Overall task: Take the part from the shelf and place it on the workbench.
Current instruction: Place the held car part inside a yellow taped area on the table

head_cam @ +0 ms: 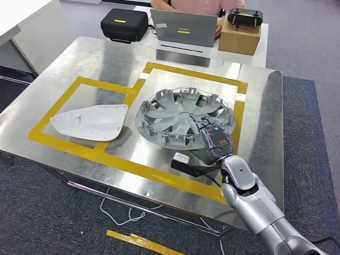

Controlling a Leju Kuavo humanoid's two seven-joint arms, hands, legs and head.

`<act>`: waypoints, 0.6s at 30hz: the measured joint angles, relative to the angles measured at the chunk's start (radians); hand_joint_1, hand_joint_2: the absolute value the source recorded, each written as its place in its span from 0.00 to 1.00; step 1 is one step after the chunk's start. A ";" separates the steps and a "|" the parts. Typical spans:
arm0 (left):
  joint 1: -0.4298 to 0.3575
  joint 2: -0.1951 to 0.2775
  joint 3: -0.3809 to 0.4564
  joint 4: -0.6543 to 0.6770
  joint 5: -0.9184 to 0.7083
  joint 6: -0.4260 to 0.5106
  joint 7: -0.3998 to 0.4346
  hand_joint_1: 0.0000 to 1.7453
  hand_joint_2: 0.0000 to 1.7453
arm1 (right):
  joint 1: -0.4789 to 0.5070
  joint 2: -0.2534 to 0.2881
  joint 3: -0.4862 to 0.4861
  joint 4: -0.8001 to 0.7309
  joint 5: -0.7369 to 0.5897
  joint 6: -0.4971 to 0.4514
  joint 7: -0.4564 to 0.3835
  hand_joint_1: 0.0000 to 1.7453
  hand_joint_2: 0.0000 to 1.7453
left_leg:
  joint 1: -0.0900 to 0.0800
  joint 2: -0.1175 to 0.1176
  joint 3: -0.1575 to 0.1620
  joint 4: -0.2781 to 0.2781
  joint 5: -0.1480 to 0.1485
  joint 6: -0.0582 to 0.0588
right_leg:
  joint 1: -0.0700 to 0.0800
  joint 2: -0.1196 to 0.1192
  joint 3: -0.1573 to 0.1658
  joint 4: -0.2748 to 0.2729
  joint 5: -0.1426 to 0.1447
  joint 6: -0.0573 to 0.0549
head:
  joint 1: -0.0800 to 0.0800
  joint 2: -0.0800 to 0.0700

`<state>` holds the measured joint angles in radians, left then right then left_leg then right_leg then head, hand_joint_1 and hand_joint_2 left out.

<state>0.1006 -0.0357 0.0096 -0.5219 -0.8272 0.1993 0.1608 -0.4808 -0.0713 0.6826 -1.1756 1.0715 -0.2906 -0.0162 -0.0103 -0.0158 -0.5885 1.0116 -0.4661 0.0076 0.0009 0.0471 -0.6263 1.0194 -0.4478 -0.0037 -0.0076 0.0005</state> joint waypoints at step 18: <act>0.001 -0.011 0.034 0.000 -0.015 -0.008 -0.014 0.00 0.00 | 0.015 0.000 -0.015 -0.027 -0.009 -0.048 0.001 0.00 0.00 | 0.000 0.000 0.000 0.000 0.000 0.000 | 0.000 0.000 0.000 0.000 0.000 0.000 | 0.000 0.000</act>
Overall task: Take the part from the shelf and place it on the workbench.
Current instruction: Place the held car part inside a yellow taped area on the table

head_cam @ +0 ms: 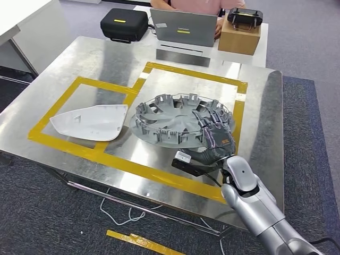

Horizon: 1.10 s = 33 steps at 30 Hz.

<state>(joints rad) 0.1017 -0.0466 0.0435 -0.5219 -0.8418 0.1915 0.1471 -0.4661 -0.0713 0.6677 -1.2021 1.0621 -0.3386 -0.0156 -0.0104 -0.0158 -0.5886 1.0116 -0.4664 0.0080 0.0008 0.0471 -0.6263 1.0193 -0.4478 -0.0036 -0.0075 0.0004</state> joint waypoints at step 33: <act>-0.004 -0.007 0.008 0.001 -0.020 0.003 -0.025 0.00 0.00 | -0.002 0.012 -0.023 -0.158 0.024 -0.081 -0.020 0.00 0.00 | 0.000 0.000 0.000 0.000 -0.001 0.001 | 0.000 0.000 0.000 0.000 0.000 0.001 | 0.000 0.000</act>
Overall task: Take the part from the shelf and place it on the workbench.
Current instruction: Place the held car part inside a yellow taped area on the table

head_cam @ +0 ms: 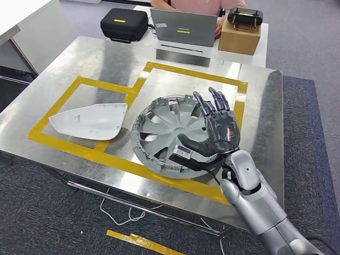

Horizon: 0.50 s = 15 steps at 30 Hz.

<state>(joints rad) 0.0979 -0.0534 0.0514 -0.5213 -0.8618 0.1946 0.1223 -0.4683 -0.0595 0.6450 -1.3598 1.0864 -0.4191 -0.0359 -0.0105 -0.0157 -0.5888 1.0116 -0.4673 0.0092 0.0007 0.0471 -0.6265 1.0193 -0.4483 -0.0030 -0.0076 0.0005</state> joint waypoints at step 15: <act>0.000 -0.003 0.013 0.007 0.002 0.008 -0.017 0.00 0.00 | -0.006 0.000 -0.025 -0.160 0.056 -0.065 0.005 0.00 0.00 | 0.000 0.000 0.000 0.000 0.000 0.000 | 0.000 0.000 0.000 0.000 0.000 0.000 | 0.000 0.000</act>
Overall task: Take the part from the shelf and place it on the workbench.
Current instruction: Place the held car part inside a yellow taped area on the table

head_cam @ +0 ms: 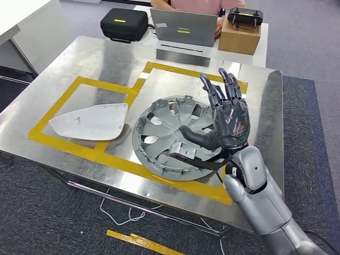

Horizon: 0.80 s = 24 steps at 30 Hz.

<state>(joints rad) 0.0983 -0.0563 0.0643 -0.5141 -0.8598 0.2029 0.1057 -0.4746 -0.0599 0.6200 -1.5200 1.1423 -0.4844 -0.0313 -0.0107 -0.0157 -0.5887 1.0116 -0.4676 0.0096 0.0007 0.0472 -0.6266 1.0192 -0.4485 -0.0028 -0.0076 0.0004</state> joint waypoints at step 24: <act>0.016 -0.011 0.032 -0.002 -0.011 -0.015 0.012 0.00 0.00 | 0.053 0.000 -0.066 -0.061 -0.123 0.014 -0.027 0.00 0.00 | 0.002 0.012 0.008 -0.009 0.004 0.026 | -0.002 -0.006 -0.007 0.013 -0.015 0.023 | 0.002 0.000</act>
<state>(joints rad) 0.1139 -0.0677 0.0962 -0.5159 -0.8708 0.1881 0.1178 -0.4217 -0.0599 0.5537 -1.5807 1.0192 -0.4707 -0.0585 -0.0085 -0.0039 -0.5803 1.0027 -0.4632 0.0356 -0.0016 0.0409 -0.6339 1.0324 -0.4639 0.0201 -0.0053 0.0005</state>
